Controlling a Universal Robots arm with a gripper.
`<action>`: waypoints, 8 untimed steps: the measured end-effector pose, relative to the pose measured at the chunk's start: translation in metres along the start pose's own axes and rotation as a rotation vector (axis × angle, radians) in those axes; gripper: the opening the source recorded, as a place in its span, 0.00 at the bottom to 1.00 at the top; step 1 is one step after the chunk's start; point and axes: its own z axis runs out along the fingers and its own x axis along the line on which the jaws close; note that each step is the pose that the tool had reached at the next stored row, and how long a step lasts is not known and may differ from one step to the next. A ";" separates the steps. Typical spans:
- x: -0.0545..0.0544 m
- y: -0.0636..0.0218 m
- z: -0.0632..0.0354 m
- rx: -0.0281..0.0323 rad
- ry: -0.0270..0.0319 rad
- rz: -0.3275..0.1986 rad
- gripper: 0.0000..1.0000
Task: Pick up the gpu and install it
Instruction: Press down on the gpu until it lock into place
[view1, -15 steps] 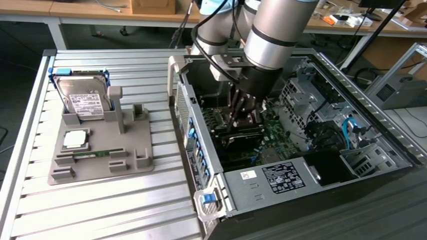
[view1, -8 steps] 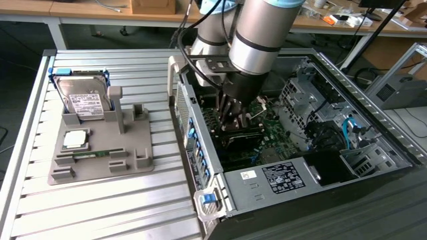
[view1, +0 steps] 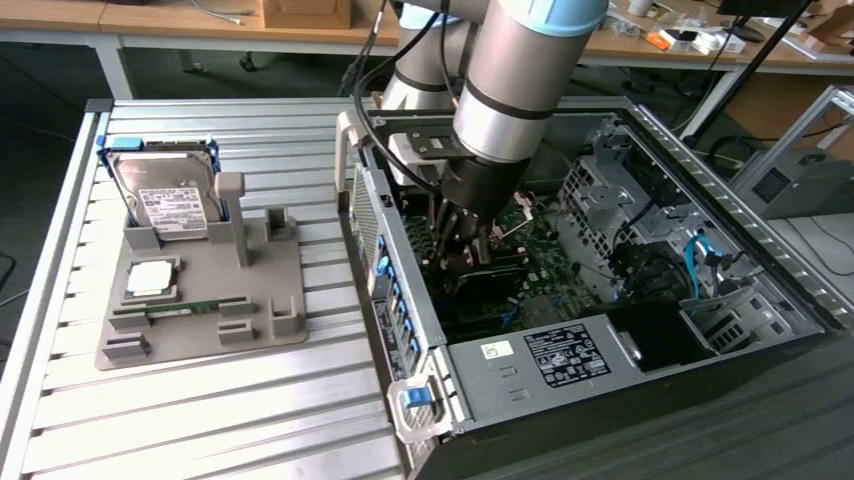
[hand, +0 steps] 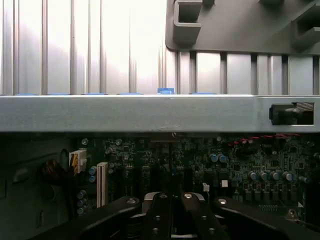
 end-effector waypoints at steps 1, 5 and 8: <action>0.000 0.0006 0.0004 -0.0001 0.0002 0.000 0.11; 0.000 0.0039 0.0015 0.0000 0.0001 0.000 0.11; 0.000 0.0047 0.0022 -0.0003 0.0005 0.000 0.11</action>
